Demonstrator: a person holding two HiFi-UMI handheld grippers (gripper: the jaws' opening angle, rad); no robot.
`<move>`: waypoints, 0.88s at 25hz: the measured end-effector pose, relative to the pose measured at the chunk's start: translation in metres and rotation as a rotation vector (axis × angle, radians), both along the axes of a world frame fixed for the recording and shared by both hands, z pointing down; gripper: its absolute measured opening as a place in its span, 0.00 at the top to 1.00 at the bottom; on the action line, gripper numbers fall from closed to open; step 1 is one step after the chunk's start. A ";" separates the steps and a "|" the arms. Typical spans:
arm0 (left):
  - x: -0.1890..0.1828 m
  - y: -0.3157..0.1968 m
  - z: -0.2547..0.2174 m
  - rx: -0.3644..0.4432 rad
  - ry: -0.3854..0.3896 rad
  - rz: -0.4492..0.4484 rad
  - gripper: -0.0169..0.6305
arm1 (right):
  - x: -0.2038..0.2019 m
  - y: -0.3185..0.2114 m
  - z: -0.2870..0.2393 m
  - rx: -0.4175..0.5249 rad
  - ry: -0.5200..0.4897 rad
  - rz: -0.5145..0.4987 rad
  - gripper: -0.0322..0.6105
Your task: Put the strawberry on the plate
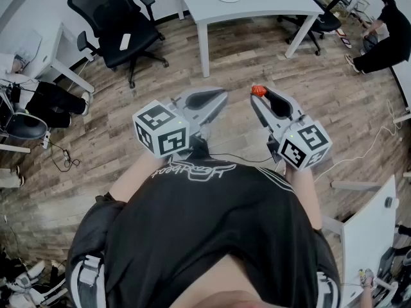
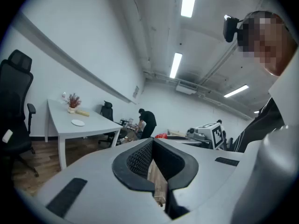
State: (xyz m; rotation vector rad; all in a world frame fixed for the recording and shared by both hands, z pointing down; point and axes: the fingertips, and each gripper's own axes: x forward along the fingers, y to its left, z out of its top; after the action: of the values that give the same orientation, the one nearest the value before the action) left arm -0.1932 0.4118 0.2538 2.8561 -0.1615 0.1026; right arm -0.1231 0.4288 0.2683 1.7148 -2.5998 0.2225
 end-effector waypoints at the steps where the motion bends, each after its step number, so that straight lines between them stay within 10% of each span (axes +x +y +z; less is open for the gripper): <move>1: 0.001 0.002 0.000 0.002 -0.001 -0.002 0.96 | 0.002 0.003 0.001 -0.004 0.002 0.001 0.75; 22: 0.035 -0.005 0.012 -0.056 -0.044 0.033 0.96 | 0.044 0.006 0.006 -0.016 0.004 0.080 0.75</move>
State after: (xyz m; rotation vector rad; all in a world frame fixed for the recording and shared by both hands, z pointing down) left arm -0.1581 0.4068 0.2656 2.8021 -0.1183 0.1734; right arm -0.0793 0.4352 0.2746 1.8139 -2.5222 0.2396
